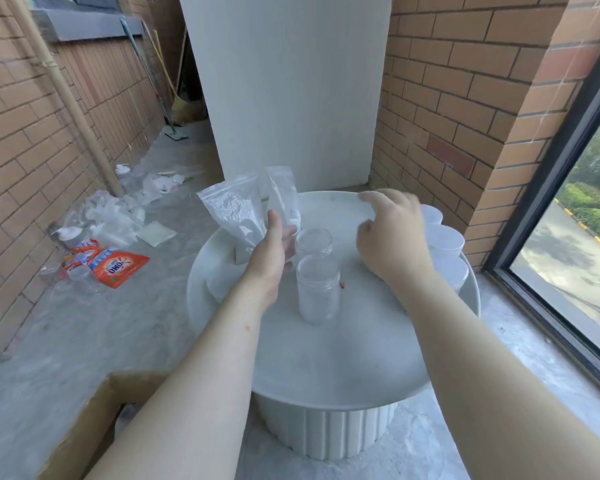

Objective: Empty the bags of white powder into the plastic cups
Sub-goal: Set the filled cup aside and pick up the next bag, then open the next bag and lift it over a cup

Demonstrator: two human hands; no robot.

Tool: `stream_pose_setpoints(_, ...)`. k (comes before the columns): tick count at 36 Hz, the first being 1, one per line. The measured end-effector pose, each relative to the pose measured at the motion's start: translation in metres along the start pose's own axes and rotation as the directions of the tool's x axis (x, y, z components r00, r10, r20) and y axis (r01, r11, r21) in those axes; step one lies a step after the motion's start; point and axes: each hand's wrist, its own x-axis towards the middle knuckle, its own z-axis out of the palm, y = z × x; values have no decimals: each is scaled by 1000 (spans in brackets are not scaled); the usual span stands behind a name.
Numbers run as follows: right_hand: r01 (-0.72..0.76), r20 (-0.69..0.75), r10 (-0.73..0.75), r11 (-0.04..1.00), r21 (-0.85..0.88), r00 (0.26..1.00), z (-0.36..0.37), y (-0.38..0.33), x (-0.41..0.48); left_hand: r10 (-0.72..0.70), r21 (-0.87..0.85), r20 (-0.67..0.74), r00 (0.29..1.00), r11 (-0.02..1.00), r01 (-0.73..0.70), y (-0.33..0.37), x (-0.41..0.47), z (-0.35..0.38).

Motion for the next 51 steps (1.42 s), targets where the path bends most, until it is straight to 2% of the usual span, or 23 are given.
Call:
stream_pose_setpoints(1,-77,34,72,979,188,997,-1,-9,-1,-11,-19,3,1000,1000,11,-1,1,-1)
stream_pose_setpoints(2,-197,134,162,930,309,978,-1,-18,-2,-24,-27,3,1000,999,24,0,2,-2)
stream_pose_setpoints(4,-387,329,276,856,343,903,0,-31,-6,-42,-20,-16,999,999,42,0,4,-6)
stream_pose_setpoints(6,-469,441,317,832,296,840,4,-34,-13,-59,9,-43,997,998,60,2,3,-10)
stream_pose_setpoints(17,-608,664,354,771,191,658,5,-27,-27,-149,306,-67,987,938,162,6,-12,-25)
stream_pose_setpoints(23,-631,678,363,752,192,639,-3,-22,-25,-195,420,-68,978,884,206,9,-13,-26)
stream_pose_setpoints(26,-614,621,382,760,211,685,-5,-19,-22,-74,425,-151,986,895,133,14,2,-22)
stream_pose_setpoints(29,-558,503,369,774,300,782,-8,-13,-17,143,485,-228,963,874,-15,33,29,-12)
stream_pose_setpoints(31,-503,428,344,792,346,836,-11,-11,-16,224,547,-258,940,836,-49,52,48,-6)
stream_pose_setpoints(33,-453,387,305,804,386,870,-14,-10,-16,230,525,-295,928,850,-44,68,68,0)
stream_pose_setpoints(37,-415,379,257,802,430,889,-25,-9,-18,147,352,-331,932,936,-23,83,93,14)
stream_pose_setpoints(42,-342,377,188,850,401,907,-38,-9,-23,239,491,-383,892,871,-23,77,99,13)
stream_pose_setpoints(46,-262,287,157,887,379,945,-46,-5,-24,373,545,-334,865,825,-145,75,80,20)
stream_pose_setpoints(51,-47,-8,53,942,332,999,-56,1,-22,569,547,-180,802,736,-399,95,50,28)
